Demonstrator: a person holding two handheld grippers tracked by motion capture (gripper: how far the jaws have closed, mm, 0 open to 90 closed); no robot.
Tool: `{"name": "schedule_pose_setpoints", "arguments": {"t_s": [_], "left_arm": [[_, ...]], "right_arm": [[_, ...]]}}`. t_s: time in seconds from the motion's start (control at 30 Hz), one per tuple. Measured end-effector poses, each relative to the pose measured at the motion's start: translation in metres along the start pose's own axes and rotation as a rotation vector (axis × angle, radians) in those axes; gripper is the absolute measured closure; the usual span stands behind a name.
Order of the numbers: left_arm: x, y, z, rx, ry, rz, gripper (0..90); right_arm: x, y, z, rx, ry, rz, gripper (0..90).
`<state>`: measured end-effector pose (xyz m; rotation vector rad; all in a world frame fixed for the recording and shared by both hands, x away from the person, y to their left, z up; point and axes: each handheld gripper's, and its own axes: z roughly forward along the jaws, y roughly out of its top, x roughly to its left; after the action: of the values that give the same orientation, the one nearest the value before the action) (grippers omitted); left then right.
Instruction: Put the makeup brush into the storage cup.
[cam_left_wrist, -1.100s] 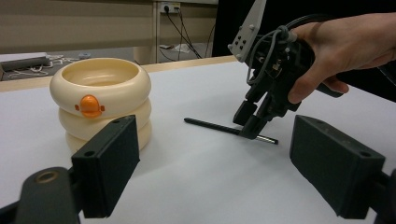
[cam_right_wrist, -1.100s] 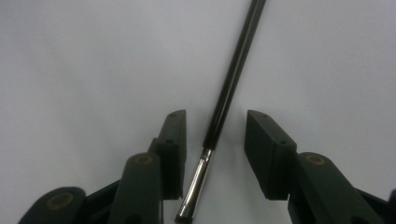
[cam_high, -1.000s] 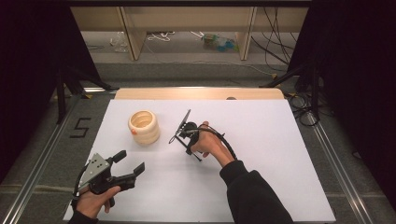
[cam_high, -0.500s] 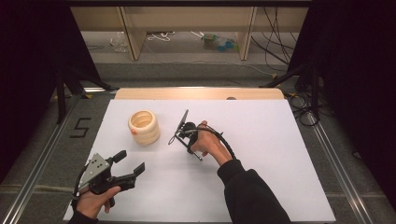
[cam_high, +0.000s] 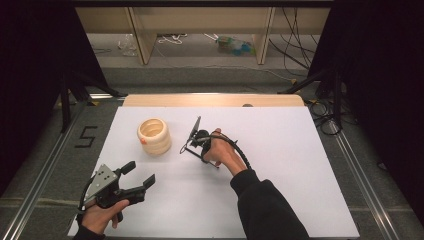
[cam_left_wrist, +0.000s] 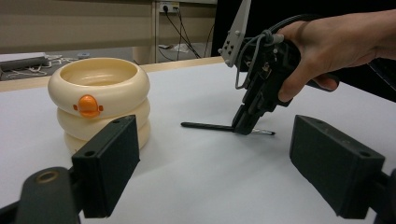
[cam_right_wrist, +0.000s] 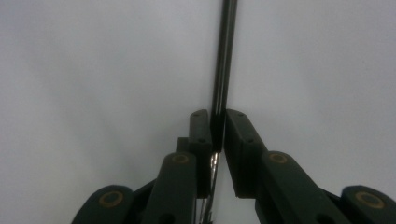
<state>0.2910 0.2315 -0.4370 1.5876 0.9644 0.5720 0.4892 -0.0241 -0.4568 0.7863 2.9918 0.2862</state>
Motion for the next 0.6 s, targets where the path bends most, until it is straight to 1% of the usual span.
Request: {"name": "schedule_pose_setpoints", "arguments": {"t_s": [0.1, 0.13, 0.23, 0.27, 0.3, 0.33, 0.47, 0.5, 0.53, 0.6], "left_arm": [[-0.0001, 0.0, 0.0, 0.001, -0.001, 0.0, 15.9], [-0.0001, -0.0001, 0.0, 0.002, -0.001, 0.001, 15.9], [0.0, -0.0001, 0.0, 0.001, -0.001, 0.001, 15.9], [0.0001, 0.0, -0.0001, 0.001, -0.001, 0.001, 15.9], [0.0003, 0.0, -0.0003, 0.001, 0.0, 0.002, 15.9], [0.0001, -0.0001, -0.0004, 0.001, 0.002, -0.002, 15.9], [0.0002, 0.0, -0.0004, 0.0, -0.001, 0.0, 15.9], [0.0002, 0.0, -0.0005, 0.0, 0.001, 0.0, 15.9], [0.0003, -0.0001, -0.0004, 0.001, 0.002, -0.001, 15.9], [0.0005, -0.0002, 0.0001, 0.001, -0.002, -0.002, 15.9]], "right_arm": [[0.0003, 0.0007, 0.0001, 0.002, -0.005, 0.0, 83.3], [-0.0005, 0.0007, 0.0003, 0.01, -0.024, -0.017, 83.4], [0.0016, 0.0024, 0.0001, 0.024, -0.033, -0.016, 83.7], [0.0015, 0.0023, 0.0008, 0.022, -0.037, -0.024, 83.8], [0.0002, 0.0023, 0.0013, 0.02, -0.041, -0.045, 83.9], [0.0003, 0.0025, 0.0014, 0.02, -0.046, -0.05, 83.9], [0.0015, 0.0025, 0.0011, 0.021, -0.05, -0.056, 84.0], [0.0018, 0.0024, 0.001, 0.016, -0.055, -0.065, 84.0], [0.0022, 0.0022, 0.0005, 0.02, -0.055, -0.066, 84.0], [0.0036, 0.0021, -0.0026, 0.009, -0.05, -0.078, 84.0]]}}
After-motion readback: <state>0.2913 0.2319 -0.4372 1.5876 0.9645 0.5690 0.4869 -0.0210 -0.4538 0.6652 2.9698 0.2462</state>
